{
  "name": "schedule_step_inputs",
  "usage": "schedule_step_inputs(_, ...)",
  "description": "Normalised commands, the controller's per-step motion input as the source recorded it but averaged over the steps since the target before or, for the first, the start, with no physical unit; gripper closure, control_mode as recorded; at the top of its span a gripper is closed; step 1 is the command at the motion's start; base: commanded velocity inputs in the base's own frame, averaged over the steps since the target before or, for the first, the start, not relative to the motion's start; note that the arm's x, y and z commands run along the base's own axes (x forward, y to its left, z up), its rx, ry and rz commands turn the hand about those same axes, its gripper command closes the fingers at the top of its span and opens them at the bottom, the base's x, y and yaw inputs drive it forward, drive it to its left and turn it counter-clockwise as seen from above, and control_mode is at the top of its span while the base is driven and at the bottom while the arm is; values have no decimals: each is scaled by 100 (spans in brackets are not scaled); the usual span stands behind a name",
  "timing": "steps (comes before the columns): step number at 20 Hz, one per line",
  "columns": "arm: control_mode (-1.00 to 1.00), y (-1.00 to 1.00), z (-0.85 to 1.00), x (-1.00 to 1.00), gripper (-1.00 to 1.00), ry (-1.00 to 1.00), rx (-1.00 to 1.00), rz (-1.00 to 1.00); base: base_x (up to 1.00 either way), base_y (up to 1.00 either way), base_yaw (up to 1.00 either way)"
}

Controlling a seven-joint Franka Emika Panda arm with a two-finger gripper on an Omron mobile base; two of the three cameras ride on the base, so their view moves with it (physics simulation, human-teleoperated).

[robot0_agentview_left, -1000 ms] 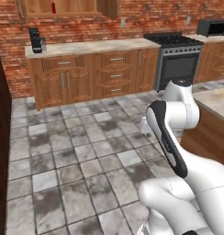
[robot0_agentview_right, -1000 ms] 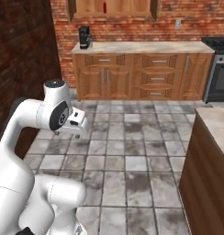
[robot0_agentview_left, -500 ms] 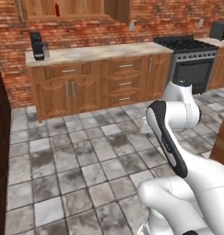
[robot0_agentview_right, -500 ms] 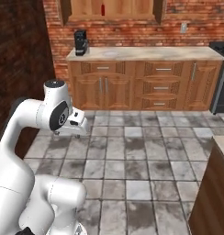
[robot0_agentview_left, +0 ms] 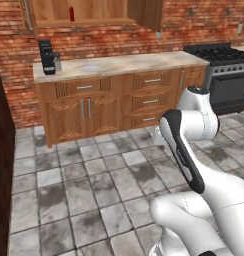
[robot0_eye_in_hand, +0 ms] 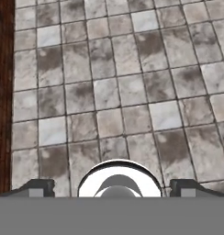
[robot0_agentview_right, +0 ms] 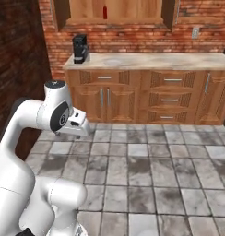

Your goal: Move the hot dog bun to the plate on the dining table and place the condiment next to that plate. Then navigate to the fridge and take the sausage and place it on the plate as well.

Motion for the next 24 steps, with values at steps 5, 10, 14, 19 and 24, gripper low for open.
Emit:
schedule_step_inputs(5,100,0,0,0,-100,0,0,0,100,0,17)
schedule_step_inputs(10,100,0,0,0,-100,0,0,0,100,-8,13)
schedule_step_inputs(14,100,0,0,0,-100,0,0,0,100,-26,7)
schedule_step_inputs(19,100,0,0,0,-100,0,0,0,100,-40,9)
schedule_step_inputs(24,100,0,0,0,-100,0,0,0,100,-44,13)
